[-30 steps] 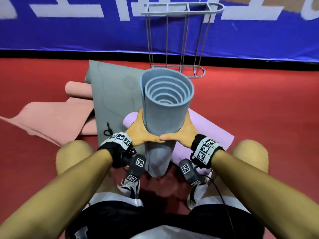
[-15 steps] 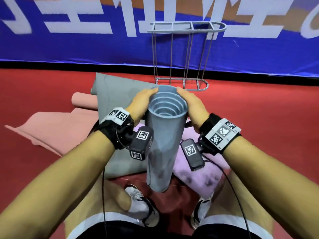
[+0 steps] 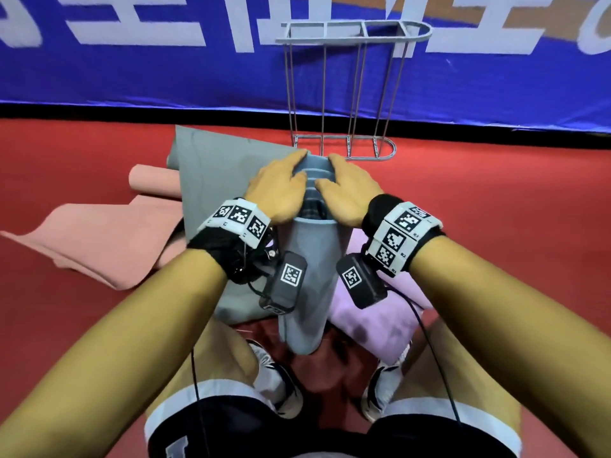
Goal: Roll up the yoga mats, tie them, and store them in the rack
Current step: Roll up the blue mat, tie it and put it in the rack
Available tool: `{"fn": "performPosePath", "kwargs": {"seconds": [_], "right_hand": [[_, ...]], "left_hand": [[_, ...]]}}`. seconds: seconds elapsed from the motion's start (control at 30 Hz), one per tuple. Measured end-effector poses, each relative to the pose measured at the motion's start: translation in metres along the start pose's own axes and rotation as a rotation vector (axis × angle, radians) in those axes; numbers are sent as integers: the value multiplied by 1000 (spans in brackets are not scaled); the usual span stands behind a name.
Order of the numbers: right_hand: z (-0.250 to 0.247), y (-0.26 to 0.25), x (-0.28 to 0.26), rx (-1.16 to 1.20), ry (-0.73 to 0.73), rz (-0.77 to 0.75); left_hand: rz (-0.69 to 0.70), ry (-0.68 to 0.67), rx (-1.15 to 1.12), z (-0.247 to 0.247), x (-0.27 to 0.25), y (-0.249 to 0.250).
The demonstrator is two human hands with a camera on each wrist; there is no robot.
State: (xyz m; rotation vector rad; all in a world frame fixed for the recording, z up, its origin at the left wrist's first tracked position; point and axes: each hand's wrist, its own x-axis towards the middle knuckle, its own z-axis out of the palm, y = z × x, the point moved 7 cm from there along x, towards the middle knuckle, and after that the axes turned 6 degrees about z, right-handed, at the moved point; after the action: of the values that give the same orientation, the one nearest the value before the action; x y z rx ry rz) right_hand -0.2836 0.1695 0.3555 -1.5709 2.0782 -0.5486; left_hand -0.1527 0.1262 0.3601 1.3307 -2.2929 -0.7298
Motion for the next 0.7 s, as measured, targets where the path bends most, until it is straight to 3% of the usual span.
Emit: {"fn": "performPosePath", "kwargs": {"seconds": [0.33,0.5,0.7], "right_hand": [[28,-8,-3,-117,-93,51],[69,14,-17,-107,-179,96],[67,13,-16,-57,-149,79]], "left_hand": [[-96,9,-146,0,-16,-32],[-156,-82,-242,39,-48,-57],[-201,3,-352,39,-52,-62]]}}
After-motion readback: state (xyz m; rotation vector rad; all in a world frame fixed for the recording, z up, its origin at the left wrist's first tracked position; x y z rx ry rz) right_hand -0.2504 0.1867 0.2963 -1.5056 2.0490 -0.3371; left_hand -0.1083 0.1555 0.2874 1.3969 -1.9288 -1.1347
